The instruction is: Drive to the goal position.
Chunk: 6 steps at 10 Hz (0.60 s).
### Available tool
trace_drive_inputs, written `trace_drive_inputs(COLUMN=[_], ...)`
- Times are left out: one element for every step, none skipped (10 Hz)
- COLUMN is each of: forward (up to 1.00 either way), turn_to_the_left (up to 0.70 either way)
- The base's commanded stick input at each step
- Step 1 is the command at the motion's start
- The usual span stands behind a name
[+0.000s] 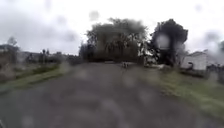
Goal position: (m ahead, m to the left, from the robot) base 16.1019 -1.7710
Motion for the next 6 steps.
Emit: trace_drive_inputs(forward=[1.00,1.00,1.00,1.00,1.00,1.00], turn_to_the_left=[0.00,0.00,0.00,0.00,0.00,0.00])
